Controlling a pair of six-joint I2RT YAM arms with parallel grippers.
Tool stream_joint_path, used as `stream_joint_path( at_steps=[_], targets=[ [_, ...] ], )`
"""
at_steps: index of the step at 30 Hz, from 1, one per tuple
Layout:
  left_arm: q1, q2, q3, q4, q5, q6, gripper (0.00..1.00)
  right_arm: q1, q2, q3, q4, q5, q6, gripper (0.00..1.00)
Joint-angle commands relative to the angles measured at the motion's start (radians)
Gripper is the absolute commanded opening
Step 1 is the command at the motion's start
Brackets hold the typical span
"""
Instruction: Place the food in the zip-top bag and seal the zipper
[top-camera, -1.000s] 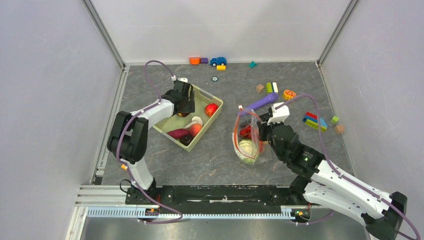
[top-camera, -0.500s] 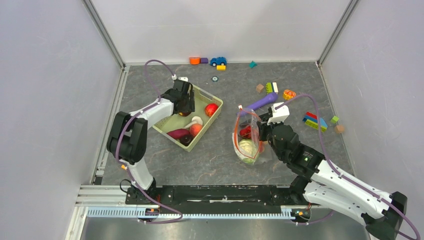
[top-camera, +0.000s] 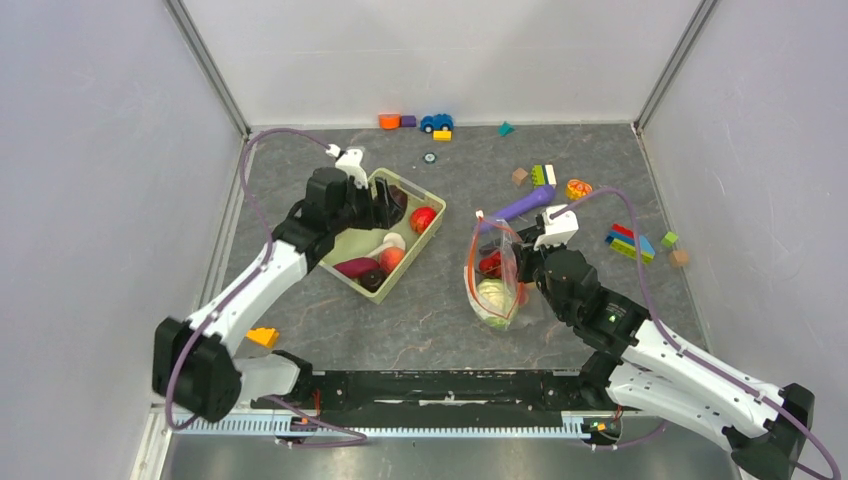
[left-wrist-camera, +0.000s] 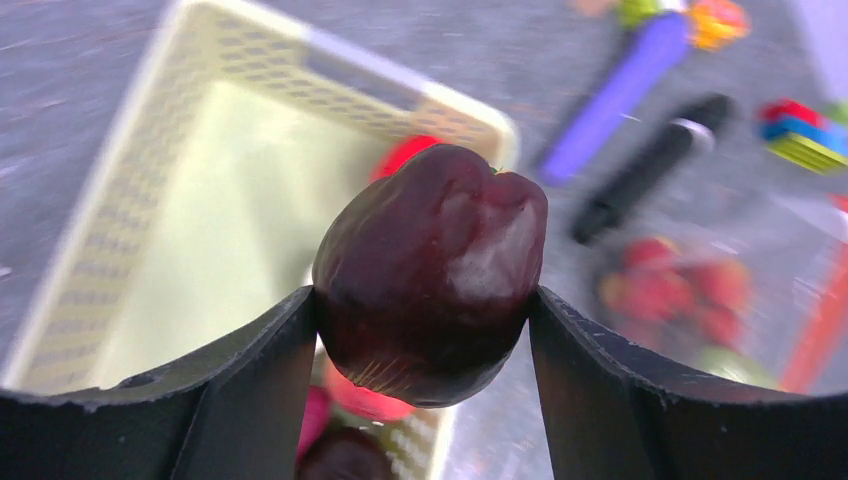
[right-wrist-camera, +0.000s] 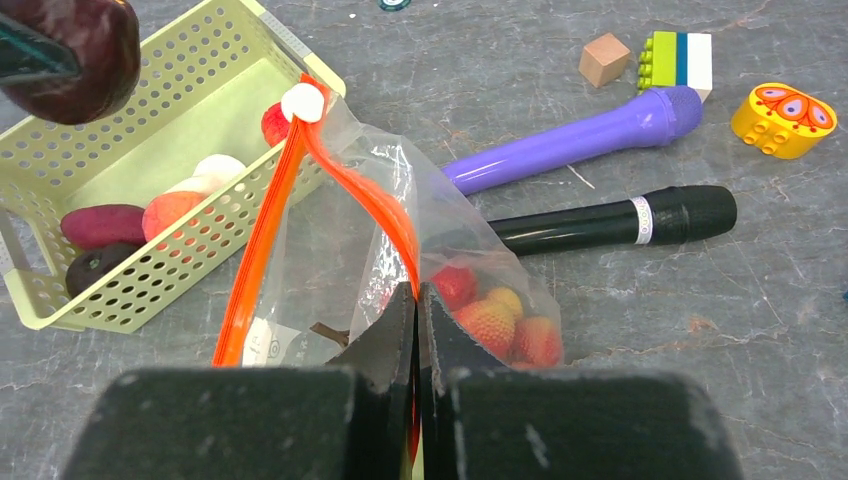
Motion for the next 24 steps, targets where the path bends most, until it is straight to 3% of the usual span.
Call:
stream_joint_path(
  at_steps=[1, 6, 10, 24],
  targets=[
    [-0.116, -0.14, -0.064, 0.163, 0.282, -0.033, 0.05, 0.003, 0.002, 0.014, 0.037, -0.028, 0.016, 0.0],
    [-0.342, -0.155, -0.068, 0.23, 0.399, 0.005, 0.02, 0.003, 0.005, 0.029, 0.037, -0.069, 0.031, 0.0],
    [-0.462, -0.11, -0.044, 0.256, 0.389, 0.034, 0.02, 0.003, 0.004, 0.054, 0.016, -0.095, 0.038, 0.0],
    [-0.594, 0.127, 0.083, 0.229, 0.196, 0.048, 0.02, 0.003, 0.005, 0.13, -0.049, -0.21, 0.043, 0.0]
  ],
)
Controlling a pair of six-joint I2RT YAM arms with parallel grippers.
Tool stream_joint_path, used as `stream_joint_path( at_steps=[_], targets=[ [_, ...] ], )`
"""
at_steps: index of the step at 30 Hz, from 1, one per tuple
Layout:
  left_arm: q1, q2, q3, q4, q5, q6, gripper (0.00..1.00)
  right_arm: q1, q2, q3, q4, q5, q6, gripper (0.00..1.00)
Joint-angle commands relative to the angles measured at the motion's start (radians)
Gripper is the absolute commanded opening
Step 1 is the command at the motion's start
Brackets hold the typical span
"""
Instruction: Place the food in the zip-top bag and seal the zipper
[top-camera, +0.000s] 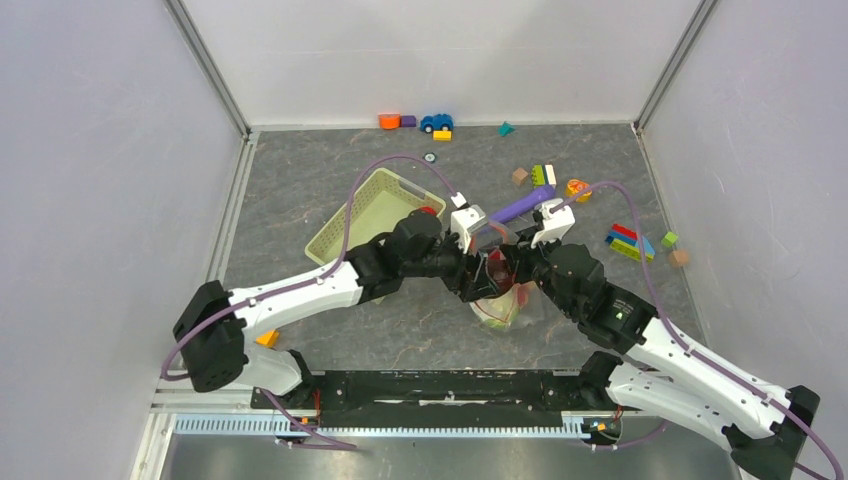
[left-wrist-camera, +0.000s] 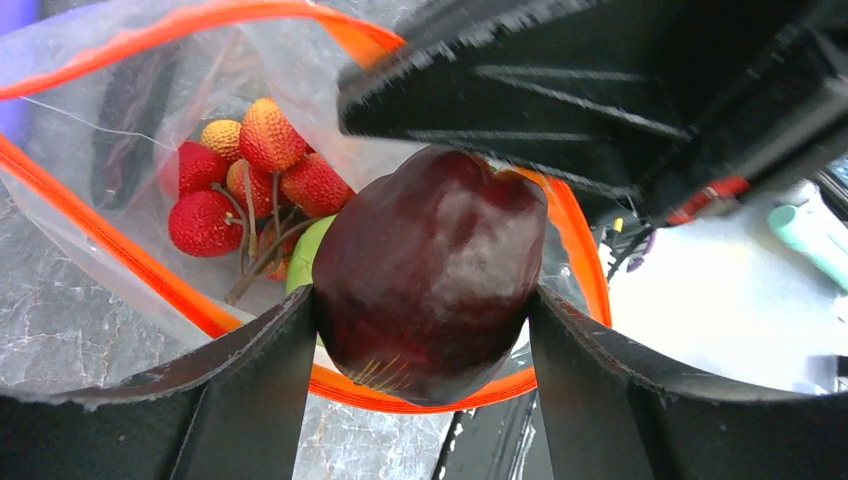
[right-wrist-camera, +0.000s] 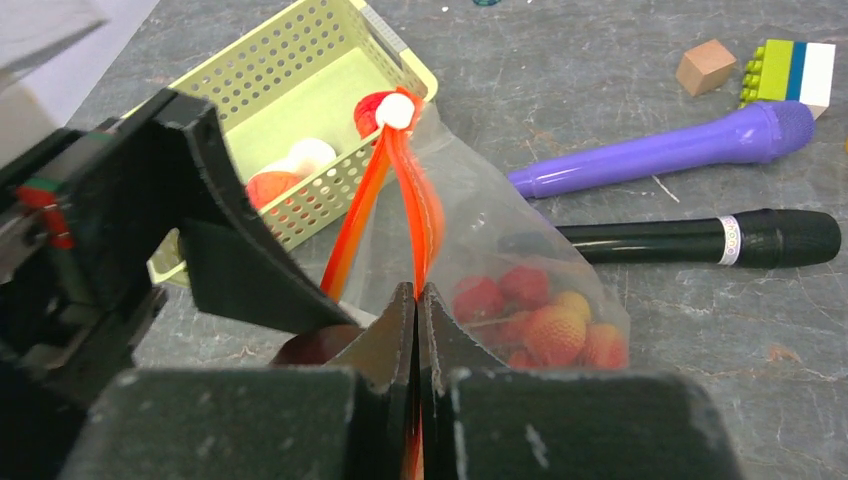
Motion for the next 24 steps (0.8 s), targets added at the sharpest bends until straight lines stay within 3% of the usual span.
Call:
stream_joint_path(
  at_steps=[1, 9, 20, 24],
  targets=[
    [-0.016, 0.056, 0.093, 0.018, -0.128, 0.015, 0.02, 0.003, -0.001, 0.056, -0.006, -0.06, 0.012, 0.0],
    [-0.037, 0.099, 0.142, -0.079, -0.414, -0.046, 0.11, 0.003, -0.009, 0.055, -0.007, -0.08, 0.014, 0.0],
    [-0.037, 0.139, 0.196, -0.181, -0.735, -0.185, 0.14, 0.003, -0.022, 0.051, -0.009, -0.136, 0.011, 0.0],
    [-0.036, 0.159, 0.208, -0.199, -0.767, -0.189, 0.26, 0.003, -0.027, 0.049, -0.008, -0.146, 0.005, 0.0]
  ],
)
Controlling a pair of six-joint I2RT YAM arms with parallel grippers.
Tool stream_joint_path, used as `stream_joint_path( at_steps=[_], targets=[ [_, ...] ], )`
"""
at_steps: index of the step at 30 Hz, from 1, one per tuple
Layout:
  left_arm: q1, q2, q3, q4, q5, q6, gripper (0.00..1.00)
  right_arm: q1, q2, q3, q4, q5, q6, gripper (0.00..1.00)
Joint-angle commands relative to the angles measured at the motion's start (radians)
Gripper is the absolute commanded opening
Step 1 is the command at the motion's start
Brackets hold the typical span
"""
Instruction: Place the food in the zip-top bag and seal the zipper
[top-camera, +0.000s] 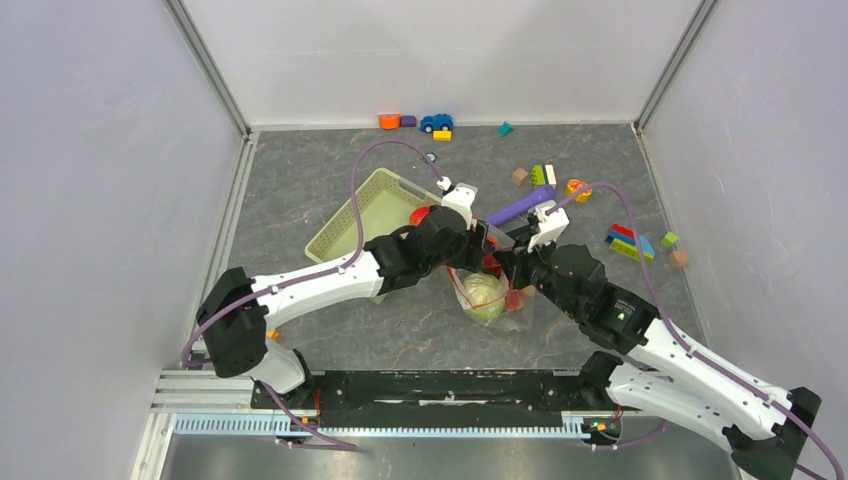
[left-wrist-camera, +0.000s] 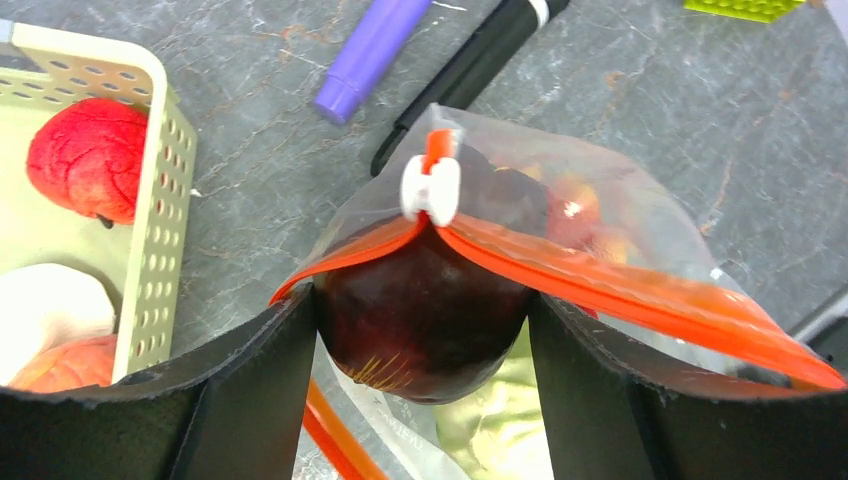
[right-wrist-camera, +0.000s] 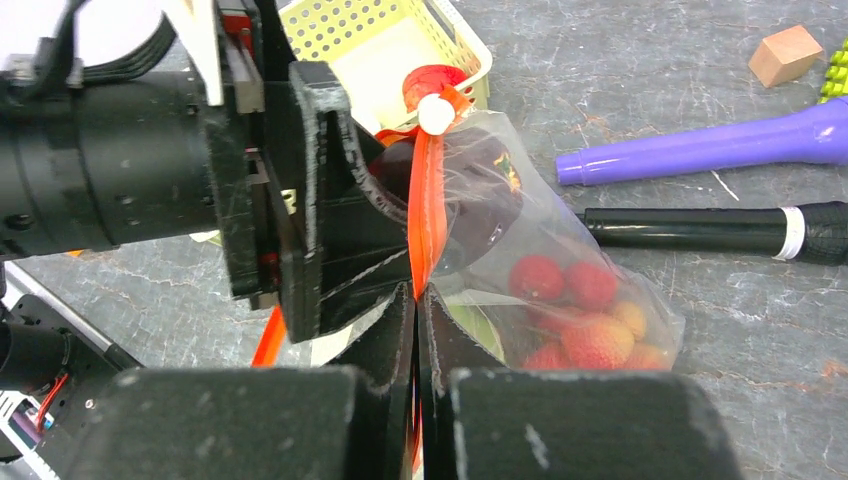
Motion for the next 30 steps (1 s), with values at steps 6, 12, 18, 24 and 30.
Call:
stream_joint_path(
  at_steps=[6, 12, 18, 24, 30],
  targets=[
    [0.002, 0.04, 0.068, -0.018, -0.001, -0.002, 0.65, 0.003, -0.008, 0.038, 0.023, -0.029, 0.003, 0.0],
    [0.002, 0.031, 0.081, -0.035, 0.094, 0.04, 1.0, 0.004, 0.0, 0.041, 0.023, -0.015, 0.004, 0.0],
    [0.002, -0.056, 0.051, -0.032, 0.195, 0.084, 1.0, 0.003, -0.007, 0.041, 0.021, 0.006, -0.001, 0.0],
    [0.002, -0.232, -0.062, -0.008, 0.163, 0.098, 1.0, 0.003, -0.013, 0.038, 0.02, 0.045, -0.013, 0.0],
    [0.018, -0.383, -0.136, -0.088, -0.07, 0.078, 1.0, 0.001, -0.008, 0.037, 0.02, 0.059, -0.023, 0.0]
  ],
)
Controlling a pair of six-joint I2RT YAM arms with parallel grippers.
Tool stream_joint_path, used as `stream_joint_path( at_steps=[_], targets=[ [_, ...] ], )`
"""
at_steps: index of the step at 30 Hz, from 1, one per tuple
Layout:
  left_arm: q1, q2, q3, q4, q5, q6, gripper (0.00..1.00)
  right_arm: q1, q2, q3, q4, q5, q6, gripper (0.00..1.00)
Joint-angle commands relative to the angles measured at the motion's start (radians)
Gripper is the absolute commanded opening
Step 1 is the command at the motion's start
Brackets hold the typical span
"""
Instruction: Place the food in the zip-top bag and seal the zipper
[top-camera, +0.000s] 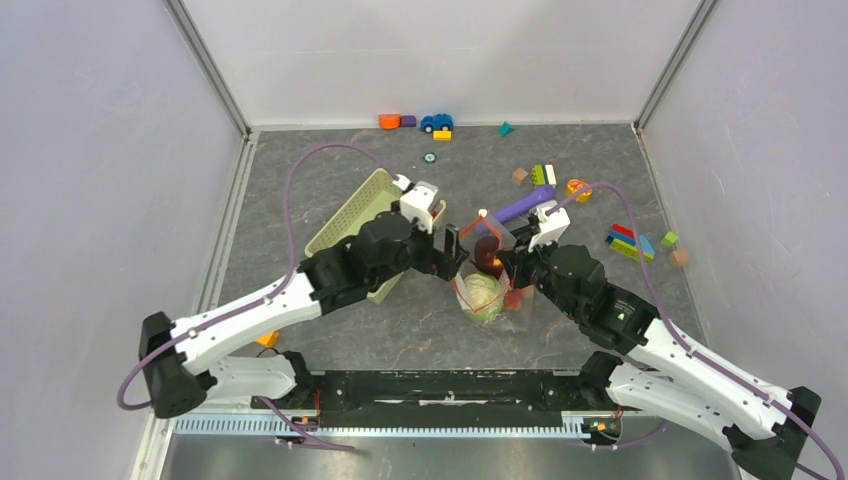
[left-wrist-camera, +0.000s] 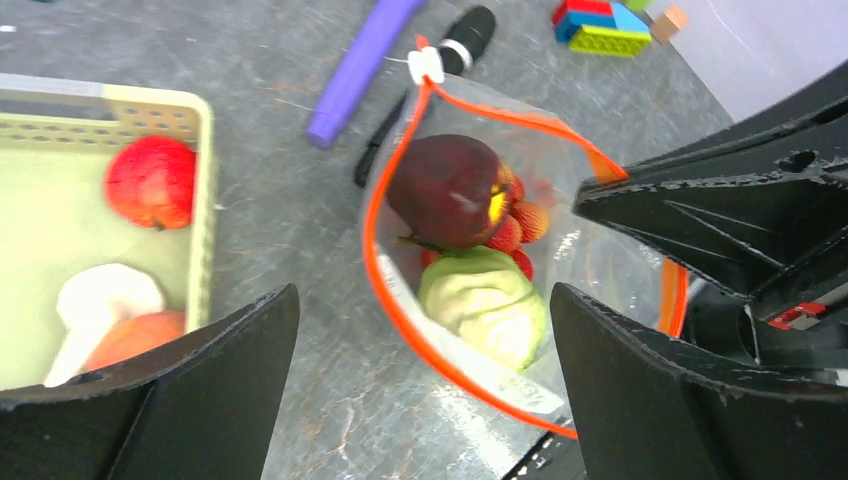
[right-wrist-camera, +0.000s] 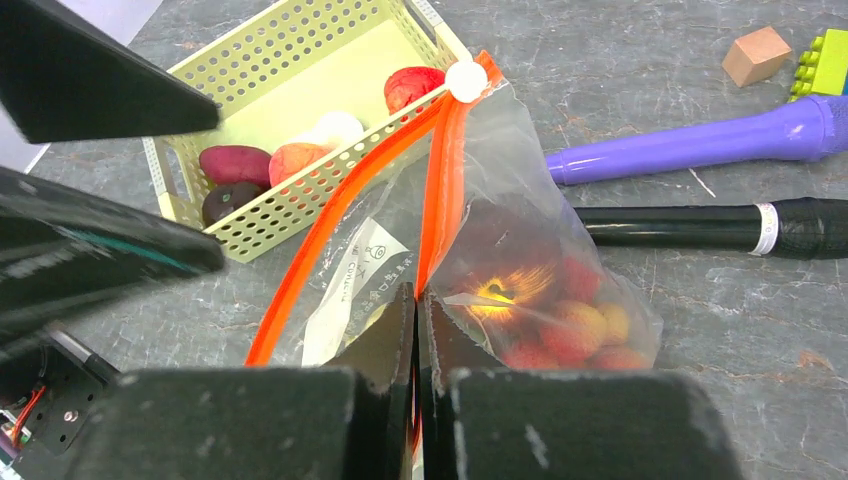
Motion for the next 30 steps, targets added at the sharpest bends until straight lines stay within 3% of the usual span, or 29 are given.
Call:
stream_joint_path(
  at_steps=[1, 4, 14, 22, 30],
  targets=[
    [0.026, -0.092, -0.05, -0.053, -0.216, 0.005, 1.0, -0.001, -0.006, 0.034, 0.027, 0.031, -0.016, 0.0],
    [0.089, -0.133, -0.083, -0.089, -0.242, -0.046, 1.0, 0.0, -0.005, 0.027, 0.028, 0.037, -0.016, 0.0],
    [0.363, -0.179, -0.192, -0.092, -0.127, -0.174, 1.0, -0.001, -0.002, 0.022, 0.026, 0.042, -0.019, 0.0],
    [0.471, -0.046, -0.181, -0.018, -0.075, -0.207, 1.0, -0.003, 0.017, 0.025, 0.025, 0.046, -0.025, 0.0],
    [0.491, 0.142, -0.11, -0.028, -0.078, -0.188, 1.0, -0.007, 0.018, 0.012, 0.026, 0.047, -0.027, 0.0]
  ],
)
